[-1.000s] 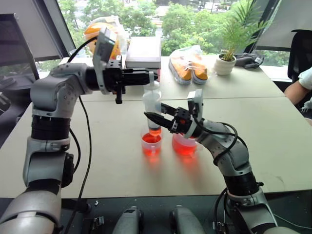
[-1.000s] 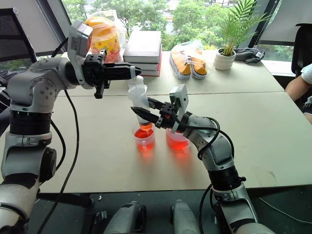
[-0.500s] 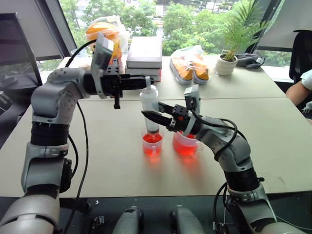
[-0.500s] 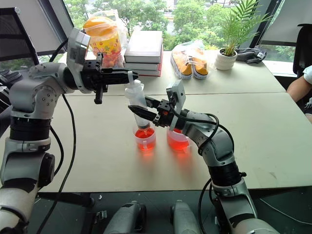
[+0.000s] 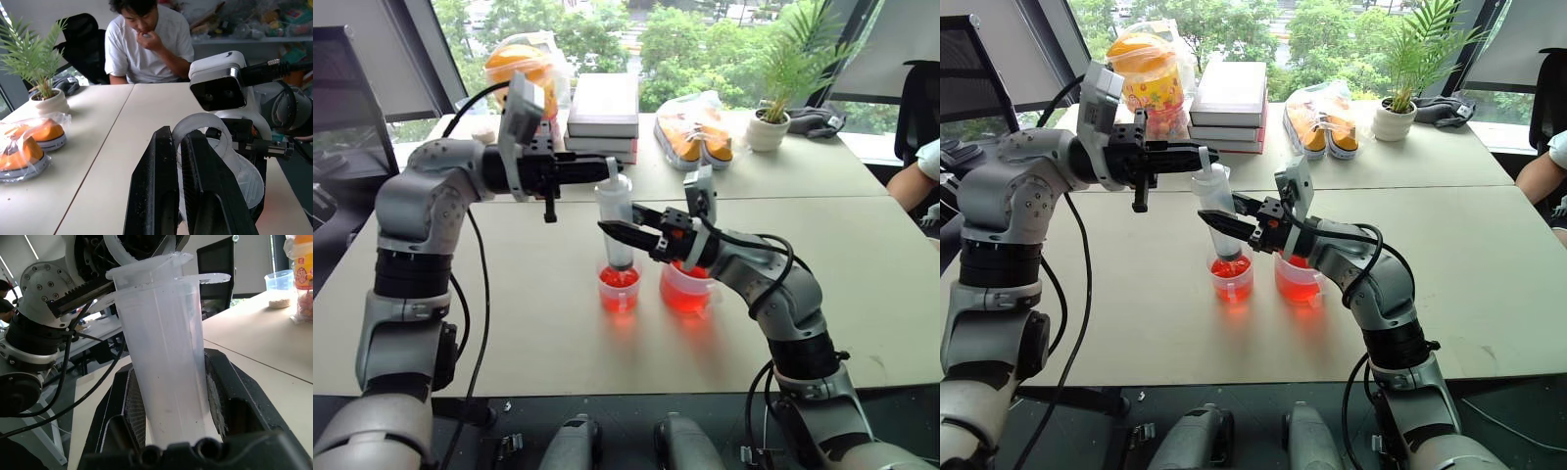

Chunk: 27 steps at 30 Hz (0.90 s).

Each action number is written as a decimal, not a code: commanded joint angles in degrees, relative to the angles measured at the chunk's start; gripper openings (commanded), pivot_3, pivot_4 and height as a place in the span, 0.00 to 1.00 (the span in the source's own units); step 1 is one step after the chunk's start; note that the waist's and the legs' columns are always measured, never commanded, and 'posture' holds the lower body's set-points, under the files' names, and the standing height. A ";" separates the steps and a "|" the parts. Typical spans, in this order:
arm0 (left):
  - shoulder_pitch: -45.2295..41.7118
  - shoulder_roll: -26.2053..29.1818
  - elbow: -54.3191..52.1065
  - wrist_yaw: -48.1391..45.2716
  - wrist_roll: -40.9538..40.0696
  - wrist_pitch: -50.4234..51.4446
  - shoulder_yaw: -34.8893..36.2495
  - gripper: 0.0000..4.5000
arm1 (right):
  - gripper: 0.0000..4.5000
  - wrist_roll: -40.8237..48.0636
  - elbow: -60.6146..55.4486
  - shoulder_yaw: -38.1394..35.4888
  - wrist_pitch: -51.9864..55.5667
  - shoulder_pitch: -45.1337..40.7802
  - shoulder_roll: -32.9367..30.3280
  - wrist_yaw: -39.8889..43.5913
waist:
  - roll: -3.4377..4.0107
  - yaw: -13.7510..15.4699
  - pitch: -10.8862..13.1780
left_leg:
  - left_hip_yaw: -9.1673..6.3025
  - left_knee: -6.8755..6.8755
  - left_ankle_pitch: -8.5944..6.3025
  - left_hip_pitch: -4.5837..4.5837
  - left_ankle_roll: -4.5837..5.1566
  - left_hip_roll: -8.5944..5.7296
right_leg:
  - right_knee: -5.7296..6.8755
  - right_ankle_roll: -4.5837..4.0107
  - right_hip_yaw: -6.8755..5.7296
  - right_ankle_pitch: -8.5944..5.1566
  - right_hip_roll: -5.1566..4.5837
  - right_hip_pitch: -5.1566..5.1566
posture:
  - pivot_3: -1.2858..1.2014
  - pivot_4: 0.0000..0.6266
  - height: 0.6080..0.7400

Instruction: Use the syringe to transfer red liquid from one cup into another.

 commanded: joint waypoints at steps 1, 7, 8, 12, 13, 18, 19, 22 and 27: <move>-0.28 -0.08 0.56 -1.02 -1.82 5.34 -2.29 0.33 | 0.30 3.58 -5.81 -6.01 -2.76 -3.86 1.64 -2.83 | 0.00 0.01 0.00 | 0.00 0.00 0.00 -0.01 0.00 0.00 | 0.00 0.00 0.00 0.00 0.00 0.00 | 0.52 0.24 1.00; -1.86 1.19 2.45 0.73 -3.91 7.56 1.69 0.99 | 0.30 3.72 -6.06 -5.43 -1.37 -2.10 1.61 -2.87 | 0.01 -0.20 0.02 | -0.01 -0.02 0.00 0.00 0.00 0.02 | 0.01 0.00 0.00 0.00 0.04 -0.02 | 0.52 0.24 1.00; -2.09 1.59 2.94 1.00 -4.65 8.43 2.70 0.99 | 0.30 3.85 -6.14 -5.42 -1.07 -1.83 1.42 -2.87 | 0.01 -0.21 0.02 | -0.01 -0.02 0.00 0.00 0.00 0.03 | 0.01 0.00 0.00 0.00 0.04 -0.02 | 0.52 0.24 1.00; -1.34 3.70 3.19 0.84 -5.45 9.32 3.94 0.99 | 0.30 4.48 -6.50 -5.58 -0.25 -1.36 0.95 -3.09 | 0.02 -0.15 0.02 | -0.01 -0.02 0.00 0.00 0.00 0.03 | 0.01 0.00 0.00 0.00 0.03 -0.02 | 0.52 0.24 1.00; -0.48 4.62 2.84 0.39 -5.17 9.05 3.97 0.99 | 0.30 4.79 -6.69 -5.72 0.06 -1.27 0.83 -3.20 | 0.01 -0.14 0.02 | -0.01 -0.02 0.00 0.00 0.00 0.03 | 0.01 0.00 0.00 0.00 0.02 -0.02 | 0.52 0.24 1.00; 4.30 7.36 0.07 -0.83 -4.71 7.93 3.37 0.99 | 0.30 6.51 -7.66 -6.93 1.74 -1.58 -0.19 -4.23 | 0.02 -0.12 0.02 | -0.01 -0.03 0.00 0.00 0.00 0.03 | -0.01 0.00 0.00 0.00 -0.01 -0.02 | 0.52 0.24 1.00; 5.59 7.67 -1.04 -1.03 -4.50 7.42 3.09 0.99 | 0.30 7.75 -7.95 -8.11 2.78 -2.39 -0.60 -5.09 | 0.02 -0.07 0.02 | -0.01 -0.03 0.00 0.00 0.00 0.03 | -0.01 0.00 0.00 0.00 -0.02 -0.02 | 0.52 0.24 1.00; 8.95 8.11 -3.52 -1.21 -3.38 5.59 1.99 0.99 | 0.30 8.95 -6.09 -13.42 6.84 -7.07 -3.90 -10.64 | 0.02 0.13 0.02 | -0.02 -0.03 0.00 -0.04 0.00 0.02 | -0.03 -0.01 0.04 0.00 -0.08 -0.02 | 0.52 0.24 1.00; 12.84 6.95 -6.26 0.36 -2.64 3.61 1.21 0.99 | 0.30 15.56 1.70 -24.64 22.02 -15.76 -14.00 -20.24 | 0.01 0.39 0.01 | -0.06 -0.04 0.00 -0.06 0.00 -0.03 | -0.12 -0.03 -0.01 0.00 -0.22 0.01 | 0.52 0.24 1.00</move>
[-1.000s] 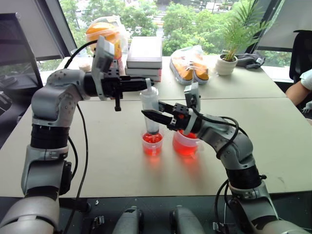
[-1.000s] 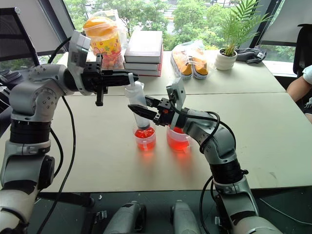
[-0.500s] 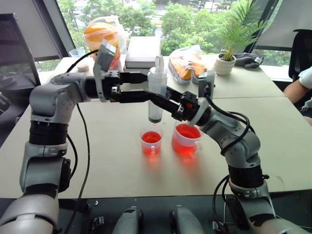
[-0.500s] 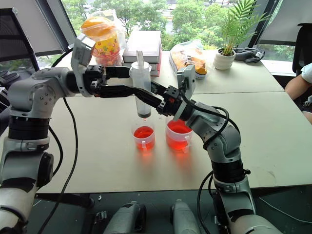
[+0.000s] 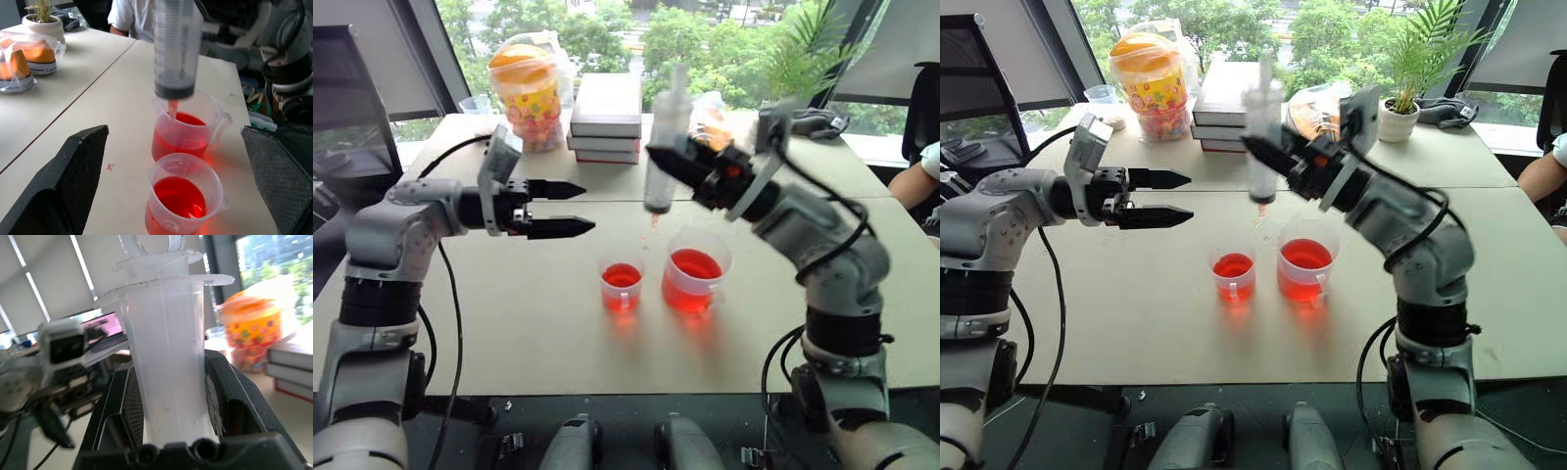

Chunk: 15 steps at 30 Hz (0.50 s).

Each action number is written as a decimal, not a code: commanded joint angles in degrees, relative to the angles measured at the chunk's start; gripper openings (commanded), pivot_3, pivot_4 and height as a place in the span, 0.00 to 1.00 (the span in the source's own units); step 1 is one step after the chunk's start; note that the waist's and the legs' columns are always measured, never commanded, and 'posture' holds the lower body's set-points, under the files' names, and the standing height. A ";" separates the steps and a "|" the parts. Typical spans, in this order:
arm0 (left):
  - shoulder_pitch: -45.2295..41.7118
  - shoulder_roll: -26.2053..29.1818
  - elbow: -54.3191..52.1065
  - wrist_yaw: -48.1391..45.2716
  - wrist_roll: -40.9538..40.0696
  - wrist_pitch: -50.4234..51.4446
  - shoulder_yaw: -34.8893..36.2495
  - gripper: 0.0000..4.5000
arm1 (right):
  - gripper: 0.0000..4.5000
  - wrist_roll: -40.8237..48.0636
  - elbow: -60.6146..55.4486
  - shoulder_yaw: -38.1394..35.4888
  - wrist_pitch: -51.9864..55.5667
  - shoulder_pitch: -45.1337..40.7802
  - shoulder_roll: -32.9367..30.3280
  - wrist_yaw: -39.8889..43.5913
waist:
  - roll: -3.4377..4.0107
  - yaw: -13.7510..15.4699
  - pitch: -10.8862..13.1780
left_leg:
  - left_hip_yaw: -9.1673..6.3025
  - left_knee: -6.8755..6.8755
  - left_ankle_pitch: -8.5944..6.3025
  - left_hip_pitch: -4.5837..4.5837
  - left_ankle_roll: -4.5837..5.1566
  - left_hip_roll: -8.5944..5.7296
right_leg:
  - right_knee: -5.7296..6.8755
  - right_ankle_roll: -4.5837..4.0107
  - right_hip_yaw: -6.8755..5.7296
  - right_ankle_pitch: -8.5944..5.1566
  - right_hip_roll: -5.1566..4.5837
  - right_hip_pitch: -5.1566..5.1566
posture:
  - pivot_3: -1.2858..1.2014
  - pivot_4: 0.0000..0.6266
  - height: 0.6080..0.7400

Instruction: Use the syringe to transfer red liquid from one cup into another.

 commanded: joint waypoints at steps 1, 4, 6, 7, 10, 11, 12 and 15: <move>1.65 -0.03 -3.50 0.45 0.05 -1.45 -0.41 0.99 | 0.30 5.29 5.54 -8.58 12.11 -5.87 -7.05 -6.58 | 0.00 -0.10 0.00 | 0.00 -0.04 0.00 -0.02 0.00 0.00 | -0.04 0.00 0.00 0.00 -0.02 0.00 | 0.52 0.24 1.00; 3.47 -0.17 -5.05 0.90 -0.77 -1.21 -0.47 0.99 | 0.30 4.40 12.53 -9.31 23.98 -9.52 -14.85 -9.62 | 0.00 -0.18 0.00 | 0.03 -0.14 -0.01 -0.13 0.01 0.00 | -0.13 -0.02 0.01 -0.01 -0.06 -0.13 | 0.52 0.24 1.00; 4.63 -0.77 -5.81 1.48 -0.89 -1.72 -0.63 0.99 | 0.30 1.41 16.69 -6.78 28.69 -9.63 -20.87 -8.51 | 0.00 -0.18 0.00 | 0.06 -0.25 -0.01 -0.15 0.01 -0.01 | -0.17 -0.03 0.02 -0.02 -0.08 -0.18 | 0.52 0.24 1.00; 4.97 -1.44 -6.01 1.80 -1.27 -1.55 -0.69 0.99 | 0.30 -0.46 18.90 -4.79 29.87 -8.99 -23.33 -7.75 | 0.01 -0.20 0.00 | 0.06 -0.29 0.00 -0.15 0.01 0.00 | -0.22 -0.03 -0.01 -0.02 -0.07 -0.18 | 0.52 0.24 1.00; 5.88 -3.01 -7.07 2.57 -1.55 -1.62 -1.16 0.99 | 0.30 -3.36 22.63 -0.87 32.33 -7.17 -26.87 -5.36 | 0.01 -0.36 0.00 | 0.13 -0.33 -0.01 -0.17 0.02 -0.01 | -0.28 -0.03 0.03 -0.02 -0.08 -0.18 | 0.52 0.24 1.00; 6.07 -3.60 -7.07 2.73 -1.19 -2.12 -1.46 0.99 | 0.30 -4.73 23.94 2.13 33.29 -6.59 -28.28 -3.95 | 0.01 -0.49 0.00 | 0.17 -0.32 -0.01 -0.16 0.03 -0.01 | -0.28 -0.03 0.06 -0.02 -0.08 -0.18 | 0.52 0.24 1.00; 6.30 -4.10 -7.02 2.84 -0.82 -2.58 -1.72 0.99 | 0.30 -6.12 25.35 5.15 34.30 -6.14 -29.51 -2.71 | 0.02 -0.54 0.00 | 0.19 -0.32 -0.01 -0.16 0.03 -0.01 | -0.27 -0.03 0.08 -0.01 -0.06 -0.18 | 0.52 0.24 1.00; 6.97 -4.73 -7.19 2.98 -0.13 -3.47 -2.10 0.99 | 0.30 -9.16 28.63 10.11 34.17 -5.49 -31.13 0.58 | 0.02 -0.53 0.00 | 0.19 -0.30 -0.01 -0.15 0.04 0.00 | -0.25 -0.02 0.06 -0.01 -0.02 -0.18 | 0.52 0.24 1.00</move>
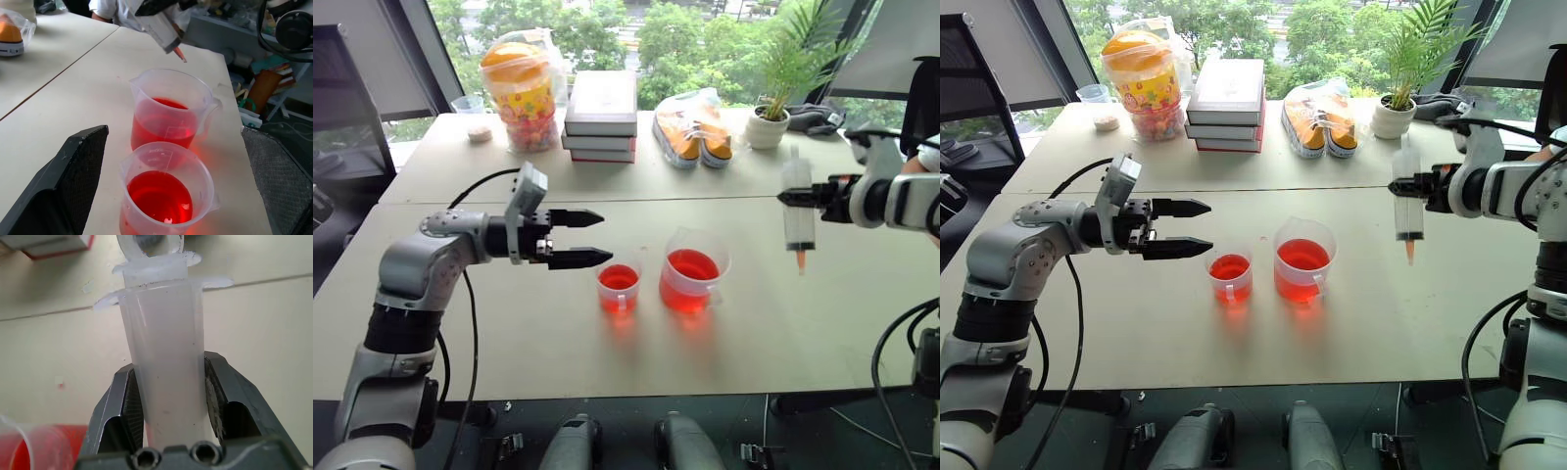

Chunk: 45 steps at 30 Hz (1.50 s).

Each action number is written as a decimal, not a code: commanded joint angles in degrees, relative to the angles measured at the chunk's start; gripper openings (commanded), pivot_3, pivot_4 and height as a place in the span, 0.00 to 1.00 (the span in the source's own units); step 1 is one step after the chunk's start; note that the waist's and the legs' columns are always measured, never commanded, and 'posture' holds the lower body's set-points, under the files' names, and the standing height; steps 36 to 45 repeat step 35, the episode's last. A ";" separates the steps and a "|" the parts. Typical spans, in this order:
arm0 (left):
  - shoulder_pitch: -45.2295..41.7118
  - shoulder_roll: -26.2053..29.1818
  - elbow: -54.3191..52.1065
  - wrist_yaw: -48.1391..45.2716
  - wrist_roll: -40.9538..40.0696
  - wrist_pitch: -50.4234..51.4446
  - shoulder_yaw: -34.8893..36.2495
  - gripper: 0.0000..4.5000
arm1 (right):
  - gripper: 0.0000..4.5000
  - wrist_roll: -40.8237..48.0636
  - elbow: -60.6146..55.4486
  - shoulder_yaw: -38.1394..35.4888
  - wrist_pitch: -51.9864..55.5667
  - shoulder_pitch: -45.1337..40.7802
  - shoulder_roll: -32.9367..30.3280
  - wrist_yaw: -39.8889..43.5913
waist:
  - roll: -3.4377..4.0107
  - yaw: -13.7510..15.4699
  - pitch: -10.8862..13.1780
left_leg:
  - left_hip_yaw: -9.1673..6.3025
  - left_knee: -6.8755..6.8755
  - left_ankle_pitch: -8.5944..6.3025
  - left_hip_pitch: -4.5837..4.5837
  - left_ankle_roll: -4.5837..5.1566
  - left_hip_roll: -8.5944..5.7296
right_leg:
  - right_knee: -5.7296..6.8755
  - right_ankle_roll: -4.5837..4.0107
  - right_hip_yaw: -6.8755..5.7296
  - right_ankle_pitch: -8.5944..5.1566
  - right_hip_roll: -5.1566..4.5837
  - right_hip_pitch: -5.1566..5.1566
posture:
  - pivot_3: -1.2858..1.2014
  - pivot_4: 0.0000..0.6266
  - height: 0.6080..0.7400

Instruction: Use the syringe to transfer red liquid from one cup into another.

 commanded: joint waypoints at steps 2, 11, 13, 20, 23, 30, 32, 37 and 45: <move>1.24 0.21 -1.93 0.18 0.58 -2.32 -0.37 0.99 | 0.30 -4.80 4.39 5.88 -1.41 0.17 -1.67 5.56 | 0.00 -0.02 0.00 | 0.00 0.01 0.00 0.00 0.00 0.00 | 0.00 0.00 0.00 0.00 0.02 0.00 | 0.52 0.24 1.00; 3.55 1.93 -4.78 0.79 1.20 -2.78 -1.13 0.99 | 0.30 -12.71 13.38 12.82 -6.87 1.81 1.72 12.17 | 0.00 0.15 0.00 | 0.00 0.14 -0.02 -0.02 0.03 0.00 | 0.04 0.02 -0.03 0.01 0.07 0.02 | 0.52 0.24 1.00; 3.75 2.26 -5.34 0.91 0.95 -2.31 -1.04 1.00 | 0.53 -13.23 13.90 12.19 -6.99 1.59 1.83 13.47 | 0.00 0.18 0.00 | -0.03 0.18 -0.02 -0.01 0.03 0.01 | 0.05 0.02 -0.04 0.01 0.08 0.06 | 0.52 0.24 1.00; 3.15 3.60 -5.56 0.68 -0.34 -0.52 -0.28 1.00 | 0.99 -12.47 3.41 10.06 -7.03 2.77 -5.16 20.31 | 0.03 0.34 0.02 | -0.03 0.23 -0.03 -0.01 0.05 0.01 | 0.08 0.02 -0.12 0.01 0.09 0.06 | 0.52 0.24 1.00; 2.84 4.29 -5.47 0.46 -0.85 -0.07 0.14 1.00 | 0.99 -10.01 -4.87 6.81 -8.05 5.40 -9.65 24.71 | 0.05 0.33 0.03 | -0.05 0.22 -0.05 -0.03 0.07 0.01 | 0.07 0.03 -0.14 0.00 0.08 0.06 | 0.52 0.24 1.00; 2.15 8.04 -5.31 -0.93 -1.51 0.49 1.04 1.00 | 0.99 1.37 -32.41 -21.38 -13.10 24.97 -20.10 42.99 | 0.11 0.31 0.07 | -0.11 0.20 -0.08 -0.02 0.12 0.04 | 0.02 0.05 -0.21 -0.01 0.15 0.11 | 0.52 0.24 1.00; 1.95 8.83 -5.24 -1.13 -1.58 0.77 1.18 1.00 | 0.99 3.37 -35.34 -27.23 -10.24 27.49 -18.88 42.27 | 0.06 0.24 0.04 | -0.07 0.26 -0.09 0.10 0.13 0.06 | 0.01 0.05 -0.19 -0.01 0.14 0.25 | 0.52 0.24 1.00; 1.86 9.47 -5.41 -0.98 -2.81 2.35 1.65 1.00 | 0.99 5.62 -41.75 -33.71 -7.61 32.28 -16.50 40.97 | 0.05 0.28 0.04 | -0.05 0.34 -0.09 0.28 0.14 0.06 | 0.01 0.05 -0.15 -0.01 0.08 0.46 | 0.52 0.24 1.00; 1.86 9.47 -5.41 -0.98 -2.81 2.35 1.65 1.00 | 0.99 5.62 -41.75 -33.71 -7.61 32.28 -16.50 40.97 | 0.05 0.28 0.04 | -0.05 0.34 -0.09 0.28 0.14 0.06 | 0.01 0.05 -0.15 -0.01 0.08 0.46 | 0.52 0.24 1.00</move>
